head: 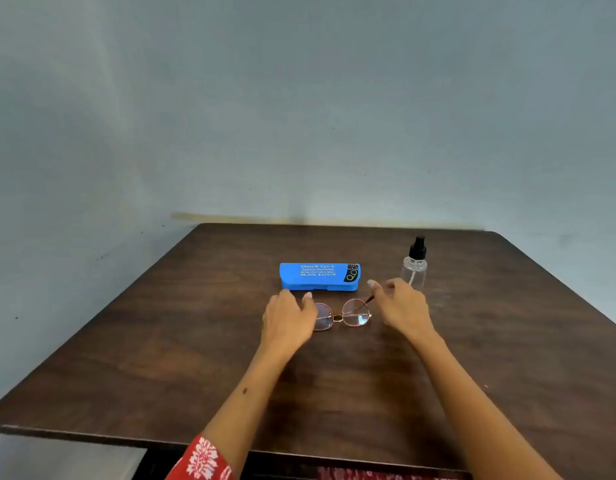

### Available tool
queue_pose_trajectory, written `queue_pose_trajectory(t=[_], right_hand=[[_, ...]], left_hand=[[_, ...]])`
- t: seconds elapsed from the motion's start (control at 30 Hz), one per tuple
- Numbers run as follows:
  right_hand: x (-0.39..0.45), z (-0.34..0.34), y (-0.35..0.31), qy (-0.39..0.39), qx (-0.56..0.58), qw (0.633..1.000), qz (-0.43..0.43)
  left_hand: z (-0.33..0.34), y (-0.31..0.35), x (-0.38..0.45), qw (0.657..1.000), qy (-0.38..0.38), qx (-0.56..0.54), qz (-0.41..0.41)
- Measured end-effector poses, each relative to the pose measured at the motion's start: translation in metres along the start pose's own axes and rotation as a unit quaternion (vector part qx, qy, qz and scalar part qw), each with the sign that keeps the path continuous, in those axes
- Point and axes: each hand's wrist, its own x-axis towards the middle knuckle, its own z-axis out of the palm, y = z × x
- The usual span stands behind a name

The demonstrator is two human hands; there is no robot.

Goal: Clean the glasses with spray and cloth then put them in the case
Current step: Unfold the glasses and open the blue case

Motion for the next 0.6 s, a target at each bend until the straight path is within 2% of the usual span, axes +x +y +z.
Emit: queue_pose_trajectory(t=[0.07,0.23,0.47,0.6], right_hand=[[0.006,0.002,0.004,-0.021,0.009,0.999,0.026],[0.013,0.011,0.008,-0.054,0.018,0.998,0.026],[0.017,0.021,0.007,-0.047,0.017,0.999,0.001],[0.018,0.024,0.01,-0.044,0.062,0.997,0.007]], left_hand=[[0.002,-0.006,0.004,0.999,-0.002,-0.022,-0.038],[0.01,-0.015,0.015,0.976,-0.006,-0.183,-0.118],[0.014,-0.018,0.023,0.967,-0.011,-0.221,-0.125],[0.018,-0.016,0.023,0.962,-0.005,-0.246,-0.117]])
